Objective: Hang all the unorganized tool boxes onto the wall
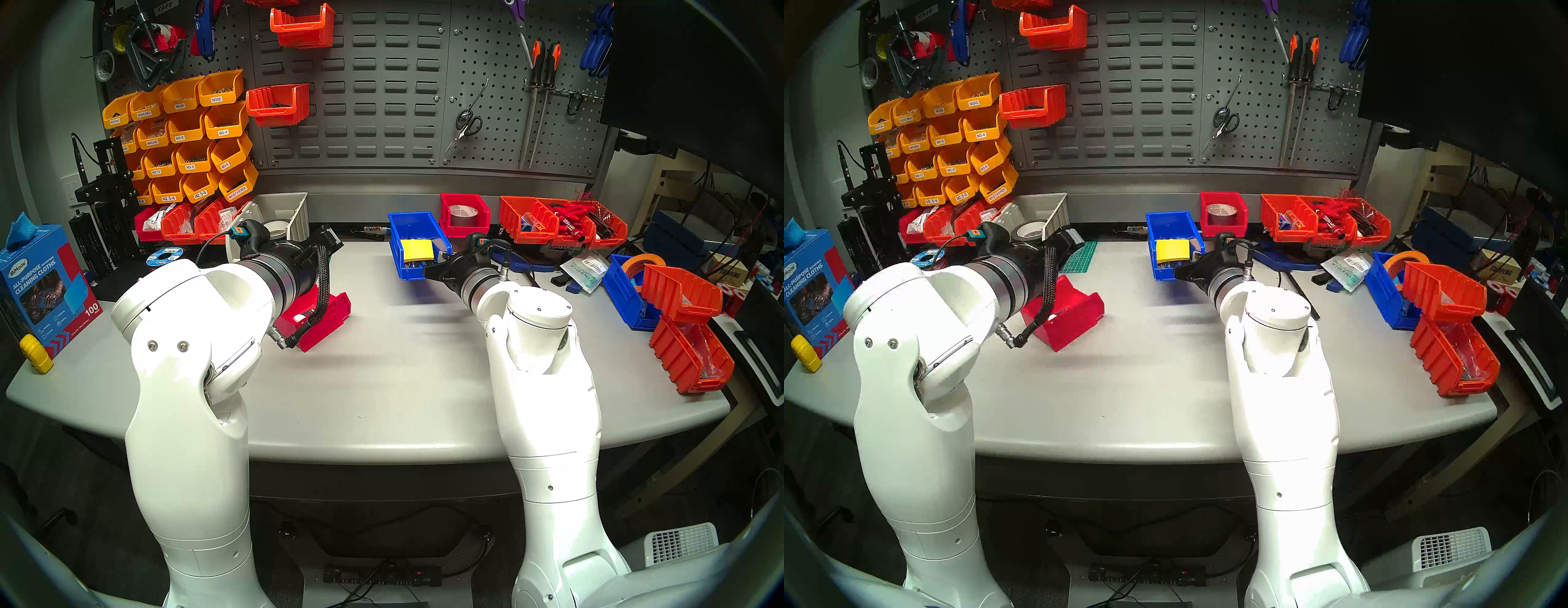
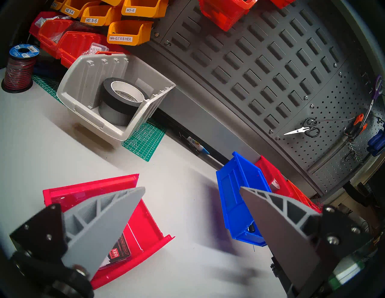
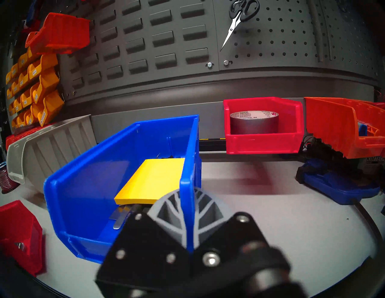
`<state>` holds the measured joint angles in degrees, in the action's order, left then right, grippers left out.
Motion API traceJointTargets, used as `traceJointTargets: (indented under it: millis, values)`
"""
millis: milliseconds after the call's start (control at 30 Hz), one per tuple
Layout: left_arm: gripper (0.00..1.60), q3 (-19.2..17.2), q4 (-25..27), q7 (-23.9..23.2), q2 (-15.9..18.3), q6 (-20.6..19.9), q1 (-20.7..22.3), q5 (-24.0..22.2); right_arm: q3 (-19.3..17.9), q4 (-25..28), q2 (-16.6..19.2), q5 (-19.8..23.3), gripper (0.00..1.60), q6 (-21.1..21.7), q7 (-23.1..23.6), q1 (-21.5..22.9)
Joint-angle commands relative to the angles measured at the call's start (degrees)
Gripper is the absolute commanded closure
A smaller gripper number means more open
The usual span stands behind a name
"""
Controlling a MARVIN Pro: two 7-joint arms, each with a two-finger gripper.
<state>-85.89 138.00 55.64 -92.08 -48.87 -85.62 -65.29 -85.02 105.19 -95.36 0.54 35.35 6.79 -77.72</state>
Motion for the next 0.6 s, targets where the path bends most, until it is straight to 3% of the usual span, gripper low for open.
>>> traceJointTargets:
  millis: [0, 567]
  values:
    - [0.0, 0.1, 0.5, 0.0, 0.0, 0.0, 0.2, 0.0, 1.3, -1.4, -2.5, -0.1, 1.6, -2.9, -3.2, 6.1]
    - [0.0, 0.1, 0.5, 0.0, 0.0, 0.0, 0.2, 0.0, 2.3, -6.9, -5.9, 0.5, 1.6, -5.8, -9.9, 10.8]
